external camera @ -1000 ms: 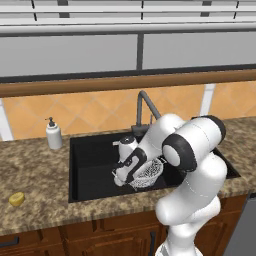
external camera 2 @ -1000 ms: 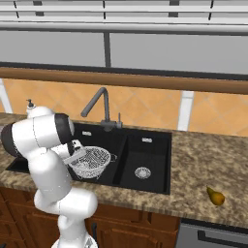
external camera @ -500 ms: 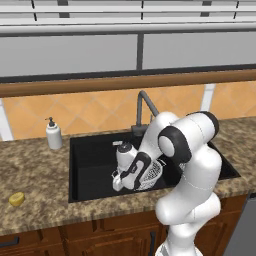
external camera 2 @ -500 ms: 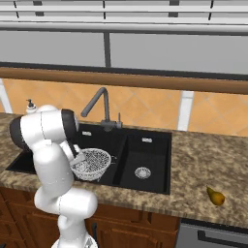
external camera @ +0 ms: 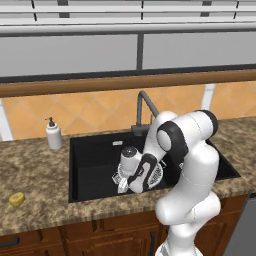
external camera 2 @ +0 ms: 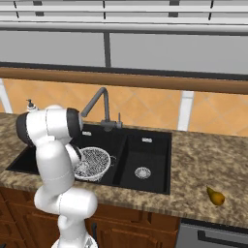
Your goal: Put the colander in the sink, put the kiwi, pear in the colander, and turn on the sink faucet and pour water over the colander.
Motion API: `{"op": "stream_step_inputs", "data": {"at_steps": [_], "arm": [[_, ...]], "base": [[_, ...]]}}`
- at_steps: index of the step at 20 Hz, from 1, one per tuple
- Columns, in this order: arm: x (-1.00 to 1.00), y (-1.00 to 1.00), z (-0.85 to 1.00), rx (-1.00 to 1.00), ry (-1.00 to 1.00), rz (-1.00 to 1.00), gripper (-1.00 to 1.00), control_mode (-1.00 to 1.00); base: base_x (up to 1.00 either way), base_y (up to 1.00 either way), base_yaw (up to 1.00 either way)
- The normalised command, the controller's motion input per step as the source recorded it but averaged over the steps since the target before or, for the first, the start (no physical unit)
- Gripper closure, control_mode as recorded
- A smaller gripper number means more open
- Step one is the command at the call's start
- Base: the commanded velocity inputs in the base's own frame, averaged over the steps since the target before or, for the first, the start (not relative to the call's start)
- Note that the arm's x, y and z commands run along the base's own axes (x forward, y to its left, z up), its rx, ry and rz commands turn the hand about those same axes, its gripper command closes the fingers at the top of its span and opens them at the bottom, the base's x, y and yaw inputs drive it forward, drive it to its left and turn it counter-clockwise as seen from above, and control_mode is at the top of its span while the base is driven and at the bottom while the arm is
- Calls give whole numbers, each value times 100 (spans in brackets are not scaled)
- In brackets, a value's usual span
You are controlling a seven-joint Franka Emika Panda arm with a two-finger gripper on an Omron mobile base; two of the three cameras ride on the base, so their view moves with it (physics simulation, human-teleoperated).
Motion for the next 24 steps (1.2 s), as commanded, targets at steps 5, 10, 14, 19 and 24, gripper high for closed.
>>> {"op": "stream_step_inputs", "data": {"at_steps": [5, 10, 14, 19, 24], "arm": [[2, 0, 0, 0, 0, 5, -100, -100], [2, 0, 10, 0, 0, -1, -100, -100], [2, 17, 82, 0, 0, -17, -100, -100], [-19, 52, 100, 0, 0, -24, -100, -100], [-12, 67, 100, 2, 0, -27, -100, -100]], "base": [[0, 0, 0], [0, 0, 0], [0, 0, 0], [0, 0, 0], [0, 0, 0]]}}
